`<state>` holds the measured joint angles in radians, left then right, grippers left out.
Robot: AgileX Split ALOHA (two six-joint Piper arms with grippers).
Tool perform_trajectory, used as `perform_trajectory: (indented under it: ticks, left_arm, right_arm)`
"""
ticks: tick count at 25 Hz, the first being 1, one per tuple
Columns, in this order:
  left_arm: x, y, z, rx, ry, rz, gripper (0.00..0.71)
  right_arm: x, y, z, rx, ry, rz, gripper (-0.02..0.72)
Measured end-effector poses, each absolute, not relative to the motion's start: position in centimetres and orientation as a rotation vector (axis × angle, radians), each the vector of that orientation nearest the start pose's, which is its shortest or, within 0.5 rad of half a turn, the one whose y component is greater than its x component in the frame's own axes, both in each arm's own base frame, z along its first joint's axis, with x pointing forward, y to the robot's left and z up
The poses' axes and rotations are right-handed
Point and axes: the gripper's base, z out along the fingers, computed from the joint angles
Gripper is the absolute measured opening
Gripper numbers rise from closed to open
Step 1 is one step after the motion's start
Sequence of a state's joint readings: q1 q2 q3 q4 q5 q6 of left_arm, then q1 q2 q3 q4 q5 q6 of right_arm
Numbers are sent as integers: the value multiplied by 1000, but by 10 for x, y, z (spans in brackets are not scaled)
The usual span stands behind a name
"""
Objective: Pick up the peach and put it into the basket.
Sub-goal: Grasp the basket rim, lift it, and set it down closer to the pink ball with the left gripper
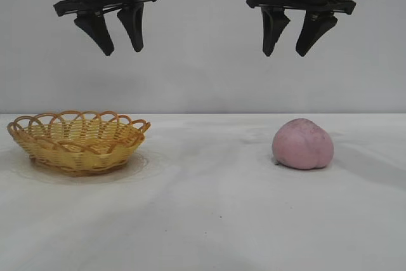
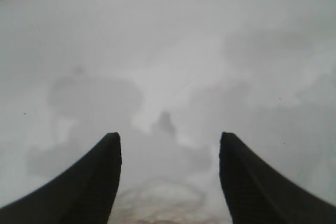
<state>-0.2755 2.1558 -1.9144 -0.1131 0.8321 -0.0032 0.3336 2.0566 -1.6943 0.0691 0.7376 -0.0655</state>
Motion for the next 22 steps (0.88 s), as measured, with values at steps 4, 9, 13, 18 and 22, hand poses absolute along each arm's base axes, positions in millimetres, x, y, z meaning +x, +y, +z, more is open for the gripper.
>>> perform_trajectory:
  ticks: [4, 9, 13, 18, 22]
  left_arm:
    - [469, -140, 245, 284, 2553, -243, 414]
    - [469, -140, 245, 286, 2553, -242, 414]
    - [469, -140, 245, 288, 2557, -240, 414]
    - [463, -133, 239, 350, 2629, -121, 414]
    - [450, -118, 230, 382, 2686, -46, 414]
  right_arm:
    - [435, 155, 231, -466, 2549, 178, 416]
    - [435, 155, 231, -466, 2549, 178, 416]
    - [434, 155, 230, -467, 2554, 177, 416]
    - [431, 153, 228, -484, 2601, 160, 416]
    - [422, 150, 222, -494, 2634, 149, 416]
